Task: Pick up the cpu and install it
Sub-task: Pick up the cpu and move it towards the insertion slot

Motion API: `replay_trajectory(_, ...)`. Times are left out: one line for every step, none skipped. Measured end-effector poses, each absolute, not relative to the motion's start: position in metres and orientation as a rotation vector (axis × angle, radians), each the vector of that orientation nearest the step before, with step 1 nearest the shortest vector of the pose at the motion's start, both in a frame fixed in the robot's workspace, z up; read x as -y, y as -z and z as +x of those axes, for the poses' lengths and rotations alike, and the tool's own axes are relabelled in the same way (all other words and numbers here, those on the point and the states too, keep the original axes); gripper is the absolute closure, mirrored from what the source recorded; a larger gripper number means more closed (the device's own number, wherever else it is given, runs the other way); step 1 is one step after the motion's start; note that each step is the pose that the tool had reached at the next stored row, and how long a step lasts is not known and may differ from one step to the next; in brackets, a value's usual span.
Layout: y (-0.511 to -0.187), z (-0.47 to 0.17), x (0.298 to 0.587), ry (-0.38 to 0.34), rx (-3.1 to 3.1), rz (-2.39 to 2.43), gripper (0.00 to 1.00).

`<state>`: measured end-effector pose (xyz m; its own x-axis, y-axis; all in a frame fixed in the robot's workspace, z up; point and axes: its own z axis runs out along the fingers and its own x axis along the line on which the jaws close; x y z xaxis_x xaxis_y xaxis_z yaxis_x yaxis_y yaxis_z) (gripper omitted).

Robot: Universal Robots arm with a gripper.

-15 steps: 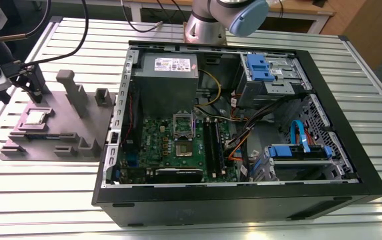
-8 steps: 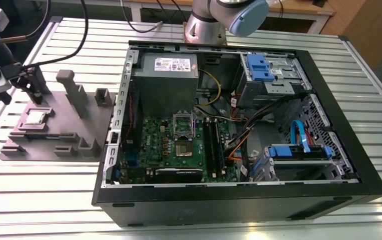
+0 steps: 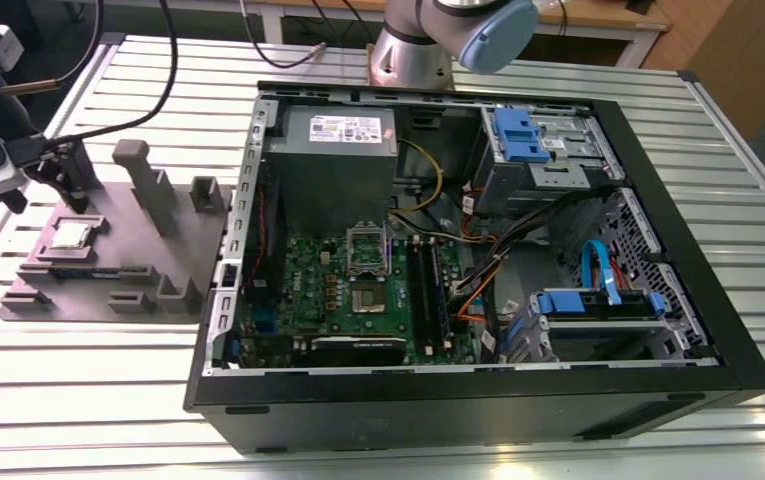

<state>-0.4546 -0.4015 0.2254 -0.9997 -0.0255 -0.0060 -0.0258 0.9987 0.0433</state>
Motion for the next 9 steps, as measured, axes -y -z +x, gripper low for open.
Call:
replay_trajectory(-0.2249, -0.4547, 0.4016, -0.068, -3.135, -0.034, 0.29)
replay_trajectory(-0.2245, -0.4547, 0.4015, -0.068, -3.136, -0.026, 0.29)
replay_trajectory(-0.2244, -0.4547, 0.4016, -0.068, -3.136, -0.021, 0.29)
replay_trajectory(-0.2243, -0.4547, 0.4016, -0.068, -3.136, -0.021, 0.29)
replay_trajectory(-0.2243, -0.4547, 0.4015, -0.068, -3.136, -0.021, 0.29)
replay_trajectory(-0.2242, -0.4547, 0.4016, -0.068, -3.136, -0.021, 0.29)
replay_trajectory(-0.2242, -0.4547, 0.4016, -0.067, -3.136, -0.021, 0.29)
replay_trajectory(-0.2241, -0.4546, 0.4016, -0.068, -3.136, -0.021, 0.29)
replay_trajectory(-0.2242, -0.4547, 0.4016, -0.067, -3.136, -0.021, 0.29)
